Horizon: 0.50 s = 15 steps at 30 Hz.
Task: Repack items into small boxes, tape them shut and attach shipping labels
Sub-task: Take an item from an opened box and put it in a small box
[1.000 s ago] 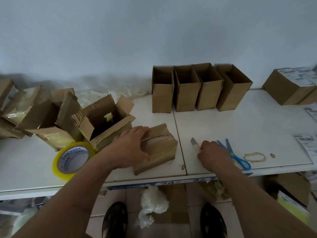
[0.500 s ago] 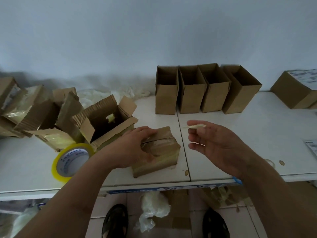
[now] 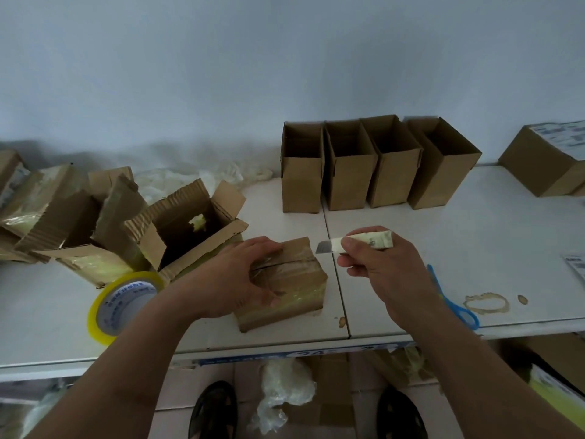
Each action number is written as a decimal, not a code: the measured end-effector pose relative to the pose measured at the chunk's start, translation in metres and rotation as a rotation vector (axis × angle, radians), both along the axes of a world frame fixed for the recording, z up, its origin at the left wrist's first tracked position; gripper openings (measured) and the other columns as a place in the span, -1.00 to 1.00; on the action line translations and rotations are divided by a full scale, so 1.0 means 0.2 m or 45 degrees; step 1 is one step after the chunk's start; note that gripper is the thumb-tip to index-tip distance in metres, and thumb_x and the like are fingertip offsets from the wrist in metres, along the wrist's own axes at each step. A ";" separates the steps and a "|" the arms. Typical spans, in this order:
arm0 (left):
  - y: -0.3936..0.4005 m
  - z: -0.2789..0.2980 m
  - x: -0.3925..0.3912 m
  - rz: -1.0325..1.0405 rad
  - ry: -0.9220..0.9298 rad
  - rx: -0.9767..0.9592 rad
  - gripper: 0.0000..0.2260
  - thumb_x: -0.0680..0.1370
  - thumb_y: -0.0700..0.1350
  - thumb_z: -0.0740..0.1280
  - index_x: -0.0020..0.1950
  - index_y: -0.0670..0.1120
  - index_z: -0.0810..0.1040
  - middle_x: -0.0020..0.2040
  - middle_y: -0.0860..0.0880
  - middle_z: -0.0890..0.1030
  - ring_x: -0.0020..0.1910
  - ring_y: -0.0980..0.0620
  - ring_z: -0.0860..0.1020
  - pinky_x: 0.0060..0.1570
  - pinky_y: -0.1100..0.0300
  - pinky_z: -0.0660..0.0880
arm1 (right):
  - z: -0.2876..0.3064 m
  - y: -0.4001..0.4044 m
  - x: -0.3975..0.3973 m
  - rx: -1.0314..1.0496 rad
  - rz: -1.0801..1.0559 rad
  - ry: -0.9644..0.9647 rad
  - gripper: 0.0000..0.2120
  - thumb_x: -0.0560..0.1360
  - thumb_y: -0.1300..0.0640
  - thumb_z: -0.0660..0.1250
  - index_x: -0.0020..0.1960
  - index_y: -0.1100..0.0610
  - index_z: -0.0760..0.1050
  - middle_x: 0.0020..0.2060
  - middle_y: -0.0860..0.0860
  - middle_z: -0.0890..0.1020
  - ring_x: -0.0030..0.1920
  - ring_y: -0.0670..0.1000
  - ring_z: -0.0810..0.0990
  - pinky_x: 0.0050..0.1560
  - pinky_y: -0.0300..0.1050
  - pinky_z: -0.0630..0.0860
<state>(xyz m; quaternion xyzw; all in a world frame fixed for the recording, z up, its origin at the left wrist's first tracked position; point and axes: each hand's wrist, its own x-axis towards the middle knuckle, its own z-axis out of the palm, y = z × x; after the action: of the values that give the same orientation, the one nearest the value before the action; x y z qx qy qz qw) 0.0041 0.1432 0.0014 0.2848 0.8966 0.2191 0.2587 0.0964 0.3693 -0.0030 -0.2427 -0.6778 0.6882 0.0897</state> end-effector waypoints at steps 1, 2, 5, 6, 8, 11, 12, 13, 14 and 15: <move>0.00 0.00 0.00 0.004 0.001 0.003 -0.27 0.46 0.07 0.48 0.51 0.28 0.15 0.46 0.28 0.17 0.33 0.18 0.24 0.40 0.06 0.32 | -0.01 -0.01 0.00 -0.023 -0.007 0.005 -0.98 0.53 0.20 0.39 -0.04 0.11 0.58 -0.23 0.09 0.71 -0.22 -0.01 0.70 -0.18 -0.17 0.65; 0.00 0.00 0.00 0.006 0.001 0.007 -0.27 0.46 0.07 0.48 0.51 0.28 0.15 0.46 0.28 0.17 0.33 0.18 0.23 0.41 0.05 0.32 | -0.01 -0.01 0.00 -0.048 -0.016 0.012 -0.97 0.53 0.20 0.39 -0.03 0.12 0.58 -0.21 0.10 0.71 -0.21 0.00 0.71 -0.18 -0.17 0.66; 0.00 0.01 0.01 0.001 -0.002 0.014 -0.26 0.45 0.07 0.49 0.51 0.28 0.16 0.42 0.31 0.18 0.30 0.20 0.23 0.41 0.04 0.31 | -0.03 -0.02 -0.01 -0.115 -0.035 0.030 -0.95 0.52 0.19 0.40 -0.02 0.12 0.58 -0.18 0.12 0.72 -0.17 0.04 0.72 -0.16 -0.15 0.65; 0.00 0.01 0.01 -0.001 -0.003 0.017 -0.26 0.45 0.08 0.49 0.51 0.27 0.16 0.39 0.32 0.18 0.29 0.21 0.22 0.41 0.06 0.31 | -0.03 -0.03 -0.02 -0.127 -0.042 0.036 -0.95 0.52 0.19 0.40 -0.02 0.12 0.58 -0.18 0.12 0.72 -0.17 0.05 0.72 -0.15 -0.14 0.66; 0.01 0.01 0.01 -0.002 0.002 0.019 -0.25 0.44 0.09 0.49 0.51 0.27 0.16 0.40 0.32 0.17 0.30 0.23 0.19 0.42 0.07 0.28 | -0.04 -0.03 -0.03 -0.149 -0.060 0.045 -0.96 0.52 0.20 0.40 -0.03 0.11 0.58 -0.19 0.11 0.72 -0.17 0.06 0.72 -0.12 -0.11 0.66; 0.00 0.00 0.01 0.008 -0.003 0.013 -0.24 0.44 0.09 0.50 0.51 0.29 0.15 0.45 0.30 0.15 0.35 0.20 0.19 0.45 0.02 0.27 | -0.05 -0.04 -0.03 -0.167 -0.078 0.053 -0.97 0.53 0.19 0.39 -0.04 0.10 0.57 -0.21 0.08 0.72 -0.16 0.07 0.72 -0.11 -0.09 0.66; 0.00 0.00 0.01 0.008 -0.005 0.012 -0.24 0.44 0.09 0.50 0.51 0.29 0.15 0.46 0.30 0.15 0.38 0.18 0.20 0.45 0.01 0.27 | -0.05 -0.04 -0.03 -0.162 -0.076 0.052 -0.97 0.53 0.19 0.39 -0.04 0.10 0.57 -0.21 0.08 0.72 -0.17 0.07 0.72 -0.12 -0.10 0.66; 0.00 0.00 0.01 0.005 -0.006 0.012 -0.24 0.43 0.10 0.50 0.51 0.30 0.15 0.47 0.30 0.16 0.40 0.16 0.21 0.45 0.00 0.27 | -0.05 -0.04 -0.03 -0.155 -0.070 0.048 -0.97 0.53 0.19 0.38 -0.04 0.10 0.57 -0.22 0.08 0.72 -0.18 0.06 0.72 -0.12 -0.10 0.66; 0.00 0.00 0.00 0.003 -0.004 0.010 -0.24 0.43 0.11 0.50 0.51 0.30 0.15 0.47 0.29 0.16 0.41 0.14 0.22 0.44 -0.02 0.28 | -0.05 -0.04 -0.03 -0.152 -0.062 0.042 -0.98 0.54 0.19 0.38 -0.04 0.11 0.56 -0.22 0.08 0.72 -0.19 0.05 0.72 -0.13 -0.11 0.66; 0.00 0.00 0.00 0.000 0.000 0.006 -0.24 0.43 0.11 0.49 0.51 0.30 0.15 0.48 0.29 0.16 0.42 0.13 0.21 0.45 -0.02 0.28 | -0.05 -0.03 -0.03 -0.148 -0.052 0.035 -0.98 0.54 0.19 0.37 -0.03 0.11 0.56 -0.23 0.08 0.71 -0.20 0.04 0.72 -0.13 -0.11 0.66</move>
<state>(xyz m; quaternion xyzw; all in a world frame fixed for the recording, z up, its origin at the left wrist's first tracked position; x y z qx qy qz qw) 0.0047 0.1430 0.0011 0.2855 0.8961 0.2210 0.2580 0.0907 0.3624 -0.0123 -0.2519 -0.6303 0.7277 0.0989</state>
